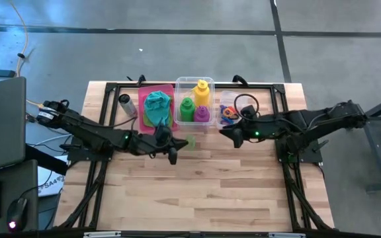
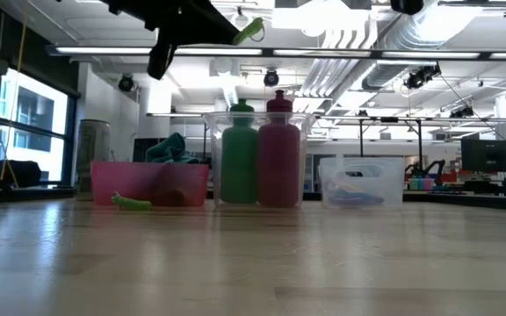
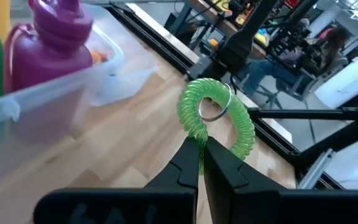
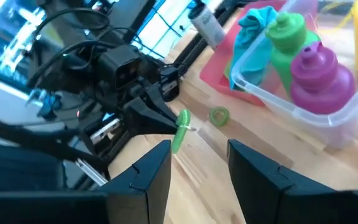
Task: Pick & Place Sports Items
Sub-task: Put the bottom green spring keychain into the right transparent bin
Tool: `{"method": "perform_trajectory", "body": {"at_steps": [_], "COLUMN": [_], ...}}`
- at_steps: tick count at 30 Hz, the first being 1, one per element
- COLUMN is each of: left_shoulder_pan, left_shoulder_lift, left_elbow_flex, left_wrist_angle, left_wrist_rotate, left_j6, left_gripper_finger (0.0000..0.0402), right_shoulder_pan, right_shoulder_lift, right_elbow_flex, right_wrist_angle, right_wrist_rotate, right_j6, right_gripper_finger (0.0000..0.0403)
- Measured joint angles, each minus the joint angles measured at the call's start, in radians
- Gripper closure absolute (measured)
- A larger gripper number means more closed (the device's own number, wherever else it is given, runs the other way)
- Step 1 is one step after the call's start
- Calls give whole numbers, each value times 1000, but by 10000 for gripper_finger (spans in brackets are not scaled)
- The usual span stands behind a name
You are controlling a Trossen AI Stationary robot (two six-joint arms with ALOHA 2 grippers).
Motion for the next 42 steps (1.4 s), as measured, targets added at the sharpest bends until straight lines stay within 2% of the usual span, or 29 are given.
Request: {"method": "perform_trajectory", "body": {"at_steps": [6, 13, 29, 42], "left_shoulder_pan": [15, 19, 18, 18], "left_shoulder_lift": [0, 0, 0, 0], "left_elbow_flex": [0, 0, 0, 0], "left_wrist_angle": [41, 58, 70, 70], "left_wrist_rotate": [0, 1, 15, 40], "left_j6": [49, 79, 99, 103], "left_gripper_finger": [399, 399, 399, 399], "right_shoulder_pan": [-2, -1, -1, -8], "right_shoulder_lift": [23, 75, 244, 320], "right_elbow_flex": [1, 1, 0, 0], "right_wrist_angle": [7, 75, 291, 369], "right_wrist_rotate": [-5, -68, -86, -74], "right_j6": [131, 197, 221, 221], "right_gripper_finger": [255, 255, 255, 255]}}
